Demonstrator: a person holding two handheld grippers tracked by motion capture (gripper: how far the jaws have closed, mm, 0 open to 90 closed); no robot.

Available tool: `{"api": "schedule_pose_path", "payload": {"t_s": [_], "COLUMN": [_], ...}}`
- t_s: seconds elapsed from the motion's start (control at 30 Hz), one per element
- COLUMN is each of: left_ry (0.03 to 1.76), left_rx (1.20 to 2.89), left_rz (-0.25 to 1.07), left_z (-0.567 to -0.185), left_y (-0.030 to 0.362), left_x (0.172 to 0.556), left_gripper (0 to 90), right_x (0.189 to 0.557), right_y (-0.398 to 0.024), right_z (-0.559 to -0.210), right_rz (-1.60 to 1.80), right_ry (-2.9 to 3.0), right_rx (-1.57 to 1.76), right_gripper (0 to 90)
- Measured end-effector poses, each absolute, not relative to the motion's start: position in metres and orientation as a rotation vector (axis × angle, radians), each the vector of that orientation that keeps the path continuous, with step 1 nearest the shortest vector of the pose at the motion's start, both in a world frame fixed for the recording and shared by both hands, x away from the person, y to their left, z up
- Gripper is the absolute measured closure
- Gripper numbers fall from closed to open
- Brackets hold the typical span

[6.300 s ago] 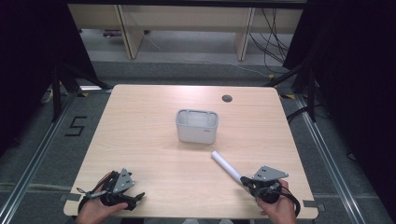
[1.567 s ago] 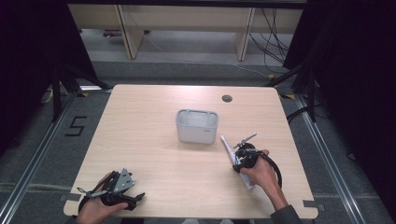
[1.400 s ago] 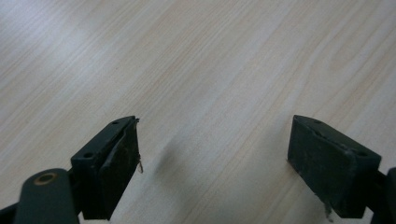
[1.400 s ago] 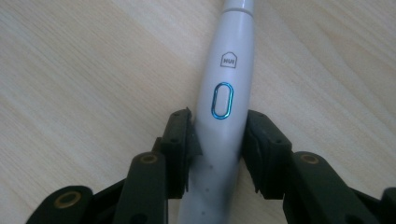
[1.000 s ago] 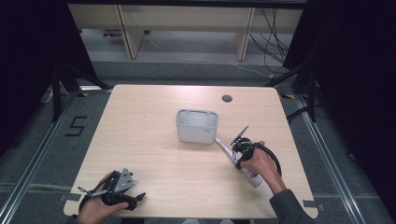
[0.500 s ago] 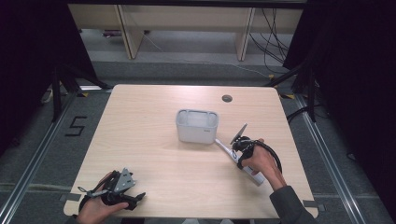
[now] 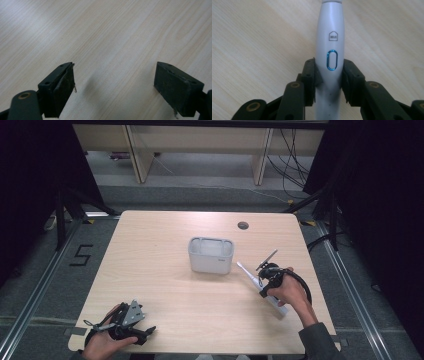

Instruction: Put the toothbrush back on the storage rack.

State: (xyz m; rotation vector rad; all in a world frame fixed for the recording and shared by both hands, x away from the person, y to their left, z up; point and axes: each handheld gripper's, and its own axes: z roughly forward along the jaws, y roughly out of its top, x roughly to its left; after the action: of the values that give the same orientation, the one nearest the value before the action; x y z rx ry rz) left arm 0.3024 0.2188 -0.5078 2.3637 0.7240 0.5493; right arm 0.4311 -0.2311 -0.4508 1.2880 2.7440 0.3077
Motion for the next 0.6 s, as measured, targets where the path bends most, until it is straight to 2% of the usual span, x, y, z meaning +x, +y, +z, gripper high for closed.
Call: {"api": "schedule_pose_path", "payload": {"t_s": [0.27,0.6], "left_ry": [0.725,0.731], "left_rx": [2.364,2.354], "left_rz": [0.547,0.549], "left_z": [-0.508,-0.508], "left_y": [0.218,0.219], "left_x": [0.303,0.303], "left_gripper": [16.2,16.2], "right_x": [0.427,0.432], "right_y": [-0.255,-0.263], "right_z": [-0.419,-0.403], "right_rz": [0.563,0.82], "right_ry": [2.584,2.434], "right_rx": [1.337,1.282], "right_gripper": [66.5,66.5]}}
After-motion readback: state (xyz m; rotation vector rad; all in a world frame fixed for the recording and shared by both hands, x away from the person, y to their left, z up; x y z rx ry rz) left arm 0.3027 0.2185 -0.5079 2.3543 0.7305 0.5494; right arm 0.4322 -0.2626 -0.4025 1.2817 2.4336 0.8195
